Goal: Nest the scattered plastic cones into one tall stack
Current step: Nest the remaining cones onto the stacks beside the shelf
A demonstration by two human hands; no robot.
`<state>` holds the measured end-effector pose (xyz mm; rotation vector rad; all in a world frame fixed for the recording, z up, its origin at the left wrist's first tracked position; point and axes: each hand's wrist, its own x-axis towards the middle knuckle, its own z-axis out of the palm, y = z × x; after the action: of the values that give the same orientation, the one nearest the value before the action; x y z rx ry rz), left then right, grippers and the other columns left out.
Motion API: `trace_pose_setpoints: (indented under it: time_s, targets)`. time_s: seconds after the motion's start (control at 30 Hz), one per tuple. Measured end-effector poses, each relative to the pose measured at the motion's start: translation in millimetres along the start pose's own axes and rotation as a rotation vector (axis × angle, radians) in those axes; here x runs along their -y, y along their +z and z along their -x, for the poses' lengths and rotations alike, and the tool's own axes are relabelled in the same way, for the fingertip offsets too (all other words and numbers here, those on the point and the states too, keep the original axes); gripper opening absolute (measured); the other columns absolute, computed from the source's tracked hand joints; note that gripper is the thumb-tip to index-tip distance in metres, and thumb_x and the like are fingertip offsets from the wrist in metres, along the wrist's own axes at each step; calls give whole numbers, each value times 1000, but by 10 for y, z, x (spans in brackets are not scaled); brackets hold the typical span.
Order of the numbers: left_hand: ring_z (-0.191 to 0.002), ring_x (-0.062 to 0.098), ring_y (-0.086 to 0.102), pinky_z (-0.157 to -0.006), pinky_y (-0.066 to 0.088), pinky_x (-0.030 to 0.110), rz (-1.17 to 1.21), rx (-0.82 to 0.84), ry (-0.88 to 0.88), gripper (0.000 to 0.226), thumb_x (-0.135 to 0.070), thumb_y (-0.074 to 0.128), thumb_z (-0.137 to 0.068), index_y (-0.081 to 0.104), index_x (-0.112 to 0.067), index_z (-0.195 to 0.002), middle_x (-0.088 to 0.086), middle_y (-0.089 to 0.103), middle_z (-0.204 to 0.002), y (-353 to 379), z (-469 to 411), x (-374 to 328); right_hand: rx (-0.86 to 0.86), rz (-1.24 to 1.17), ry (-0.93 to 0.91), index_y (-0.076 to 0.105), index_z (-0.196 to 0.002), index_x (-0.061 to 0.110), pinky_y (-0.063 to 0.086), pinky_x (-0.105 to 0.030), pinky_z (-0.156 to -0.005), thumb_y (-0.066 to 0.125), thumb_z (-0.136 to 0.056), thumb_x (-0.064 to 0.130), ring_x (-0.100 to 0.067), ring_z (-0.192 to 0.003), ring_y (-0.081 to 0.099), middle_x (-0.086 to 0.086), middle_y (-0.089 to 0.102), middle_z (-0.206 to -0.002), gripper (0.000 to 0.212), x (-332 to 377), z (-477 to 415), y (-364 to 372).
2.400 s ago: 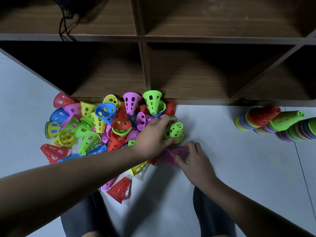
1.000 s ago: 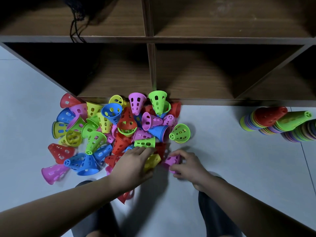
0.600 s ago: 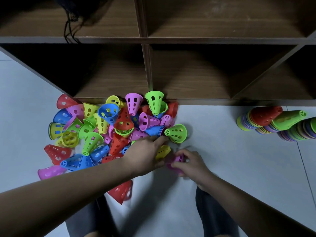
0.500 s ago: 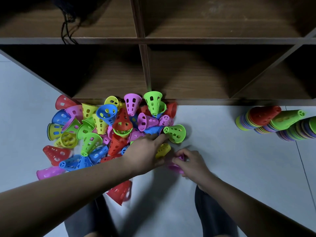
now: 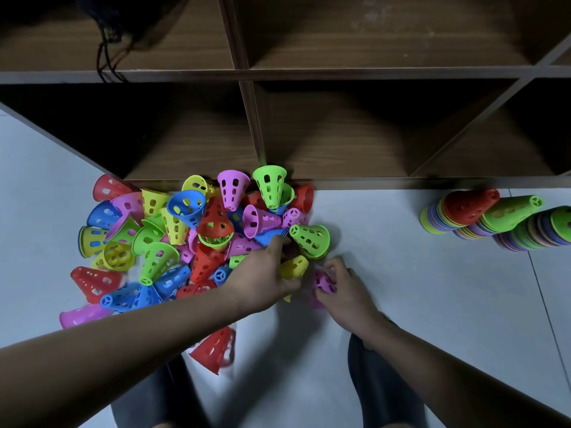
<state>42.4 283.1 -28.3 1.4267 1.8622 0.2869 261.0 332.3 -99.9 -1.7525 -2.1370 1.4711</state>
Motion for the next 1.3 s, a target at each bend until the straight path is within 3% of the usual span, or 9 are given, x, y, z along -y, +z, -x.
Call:
trace_pose_setpoints:
  time_s: [0.2, 0.33, 0.4, 0.5, 0.6, 0.67, 0.77, 1.07, 1.3]
  targets:
    - [-93, 23, 71, -78, 61, 41, 89, 46, -8, 97, -39, 78, -89, 21, -23, -166, 1, 69, -120, -7, -46, -92, 40, 25, 94, 44, -127, 43, 55, -39, -81, 77, -82, 43, -26, -102, 67, -1, 60, -118, 55, 26, -46, -7]
    - [-76, 3, 61, -62, 46, 8, 116, 110, 76, 99, -33, 81, -90, 18, -33, -167, -23, 58, -99, -37, -37, -111, 81, 43, 109, 51, -116, 35, 55, -38, -82, 75, -85, 46, -23, -101, 67, 2, 66, -115, 41, 17, -60, -34]
    - [-77, 4, 59, -64, 42, 5, 79, 114, 92, 93, -32, 79, -90, 25, -36, -165, -18, 61, -109, -64, -29, -91, 73, 37, 97, 57, -112, 31, 57, -39, -83, 73, -86, 49, -20, -96, 69, 5, 70, -108, 36, 42, -46, -82]
    - [-92, 13, 68, -74, 51, 22, 72, 20, 66, 80, -34, 78, -90, 36, -39, -157, -5, 67, -128, -120, -14, 11, 42, -20, 71, 63, -110, 30, 57, -38, -83, 71, -90, 46, -15, -94, 69, 8, 71, -103, 27, 121, 2, -197]
    - [-105, 16, 68, -83, 56, 33, 83, -73, 60, 71, -36, 79, -89, 44, -41, -150, -8, 68, -128, -180, 44, 99, -57, -90, -1, 65, -103, 31, 55, -37, -75, 71, -90, 41, -13, -87, 64, 7, 65, -99, 18, 224, 54, -315]
    - [-109, 7, 66, -89, 57, 30, 125, -124, 67, 64, -35, 81, -89, 50, -39, -144, -13, 68, -127, -205, 74, 127, -164, -115, -77, 64, -102, 29, 51, -32, -73, 72, -91, 36, -12, -88, 61, 6, 61, -100, 15, 304, 58, -387]
    - [-108, -9, 61, -86, 48, 9, 202, -191, 83, 57, -34, 84, -89, 55, -38, -138, -23, 66, -122, -213, 86, 110, -302, -163, -164, 64, -106, 26, 49, -25, -76, 74, -92, 33, -8, -92, 60, 8, 58, -105, 18, 445, 0, -496]
    - [-124, 6, 59, -98, 49, 22, 359, -320, 101, 57, -36, 83, -92, 54, -43, -141, -21, 66, -127, -283, 131, 34, -375, -169, -290, 60, -112, 25, 47, -17, -75, 75, -94, 35, -4, -97, 59, 7, 55, -109, 25, 672, -231, -557]
    - [-122, -6, 61, -92, 52, 16, 426, -368, 117, 61, -34, 84, -92, 50, -38, -142, -22, 66, -130, -326, 118, -117, -271, -68, -346, 61, -119, 27, 43, -9, -90, 77, -93, 28, -7, -110, 60, 10, 56, -119, 30, 548, -178, -421]
